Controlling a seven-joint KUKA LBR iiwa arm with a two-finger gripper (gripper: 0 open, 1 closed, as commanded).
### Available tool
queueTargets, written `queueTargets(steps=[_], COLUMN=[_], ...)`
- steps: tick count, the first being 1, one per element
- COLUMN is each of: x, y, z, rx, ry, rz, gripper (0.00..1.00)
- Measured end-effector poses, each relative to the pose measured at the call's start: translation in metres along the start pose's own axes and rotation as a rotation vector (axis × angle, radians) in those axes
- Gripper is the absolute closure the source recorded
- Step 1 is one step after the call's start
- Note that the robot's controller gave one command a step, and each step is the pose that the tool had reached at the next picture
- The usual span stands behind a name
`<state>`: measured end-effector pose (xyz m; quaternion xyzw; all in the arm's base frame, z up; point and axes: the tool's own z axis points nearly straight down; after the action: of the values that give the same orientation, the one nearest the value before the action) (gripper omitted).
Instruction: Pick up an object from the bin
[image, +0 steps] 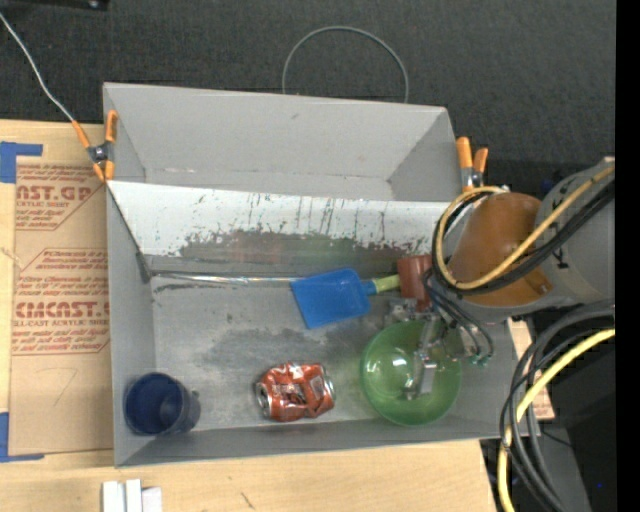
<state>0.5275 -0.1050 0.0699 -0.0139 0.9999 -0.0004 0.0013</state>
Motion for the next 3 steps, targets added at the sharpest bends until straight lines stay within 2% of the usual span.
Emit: queueTargets(steps=[1, 2, 3], x=[0.011, 0.0, 0.002], y=[0.001, 0.0, 0.001], z=[-0.004, 0.0, -0.01], rx=[0.003, 0.0, 0.005], ry=[-0.022, -0.001, -0.051], rz=[0.021, 0.001, 0.023], gripper=[0.0, 0.0, 1.0])
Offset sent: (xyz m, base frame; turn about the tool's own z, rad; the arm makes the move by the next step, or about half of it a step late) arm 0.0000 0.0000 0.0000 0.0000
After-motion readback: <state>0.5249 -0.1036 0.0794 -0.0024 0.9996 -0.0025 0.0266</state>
